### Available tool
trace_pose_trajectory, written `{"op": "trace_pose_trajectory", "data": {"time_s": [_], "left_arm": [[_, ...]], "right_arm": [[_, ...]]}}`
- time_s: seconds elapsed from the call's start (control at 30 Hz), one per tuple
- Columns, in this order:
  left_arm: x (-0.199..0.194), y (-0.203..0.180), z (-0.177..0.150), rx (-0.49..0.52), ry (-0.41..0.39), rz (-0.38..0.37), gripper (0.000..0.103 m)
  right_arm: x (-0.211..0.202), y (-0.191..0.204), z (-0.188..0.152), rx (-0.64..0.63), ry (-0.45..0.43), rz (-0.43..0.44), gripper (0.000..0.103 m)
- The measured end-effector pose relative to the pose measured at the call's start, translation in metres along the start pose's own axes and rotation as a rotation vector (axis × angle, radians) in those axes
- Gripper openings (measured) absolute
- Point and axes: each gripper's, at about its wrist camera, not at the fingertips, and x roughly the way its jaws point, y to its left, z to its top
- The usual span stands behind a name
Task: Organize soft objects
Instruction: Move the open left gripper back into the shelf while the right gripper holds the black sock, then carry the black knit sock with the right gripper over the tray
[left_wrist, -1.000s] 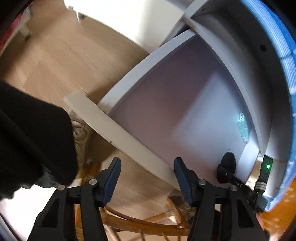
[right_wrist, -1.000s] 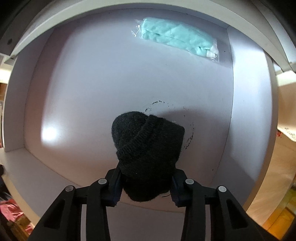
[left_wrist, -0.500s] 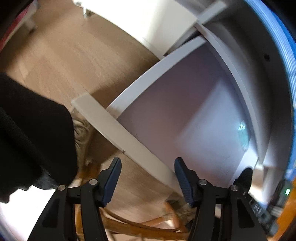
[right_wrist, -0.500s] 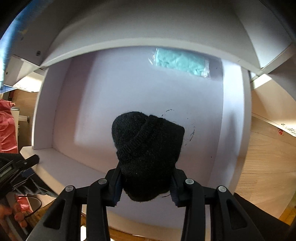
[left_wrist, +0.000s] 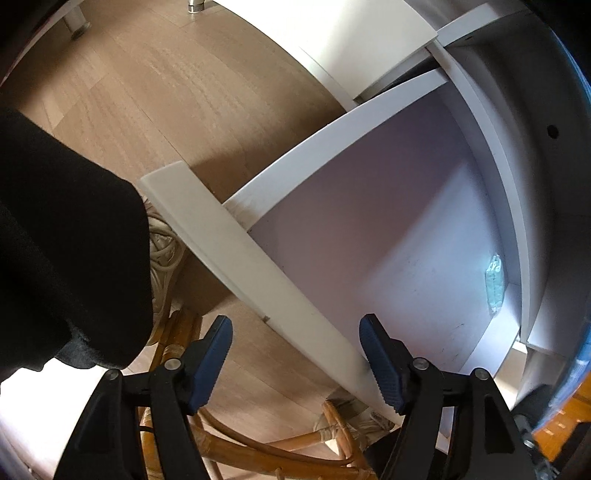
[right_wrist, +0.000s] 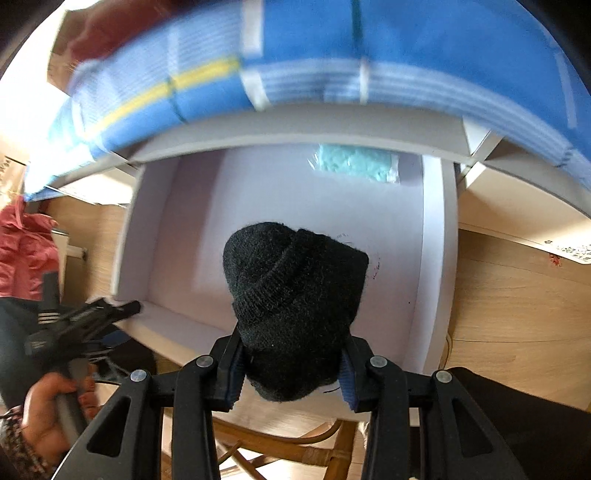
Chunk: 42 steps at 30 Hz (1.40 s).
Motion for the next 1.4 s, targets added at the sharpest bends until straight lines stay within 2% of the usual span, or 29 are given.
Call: {"op": "trace_pose_trajectory", "data": {"time_s": [0.23,0.37,0.5,0.7,0.87,1.1,1.23,1.4], "left_arm": [[-0.003,0.003,-0.005,0.005,0.016,0.041,0.073],[-0.005,0.001,-0.006,0.02,0.008,0.082,0.077],[-0.006,0.001,-0.006,0.018,0.01,0.092,0.077],[-0.006,-0.001,-0.008,0.026,0.004,0.101,0.077],[-0.01,-0.01,-0.012,0.063,-0.017,0.132,0.077],[-0.01,-0.005,-0.011,0.058,-0.009,0.123,0.077],[-0.009,-0.002,-0.01,0.055,-0.005,0.115,0.077],[-0.009,0.0,-0.008,0.052,-0.003,0.11,0.077]], "right_arm": [[-0.066,0.006,0.009,-0.009,-0.118,0.067,0.041],[-0.112,0.014,0.023,-0.019,-0.19,0.108,0.041],[-0.152,0.028,0.052,-0.044,-0.258,0.145,0.041],[-0.185,0.067,0.113,-0.116,-0.33,0.108,0.041],[-0.173,0.104,0.159,-0.17,-0.303,0.084,0.041],[-0.119,0.147,0.202,-0.248,-0.22,-0.001,0.041],[-0.087,0.16,0.216,-0.28,-0.173,-0.012,0.042],[-0.066,0.173,0.22,-0.316,-0.162,-0.018,0.044]]}}
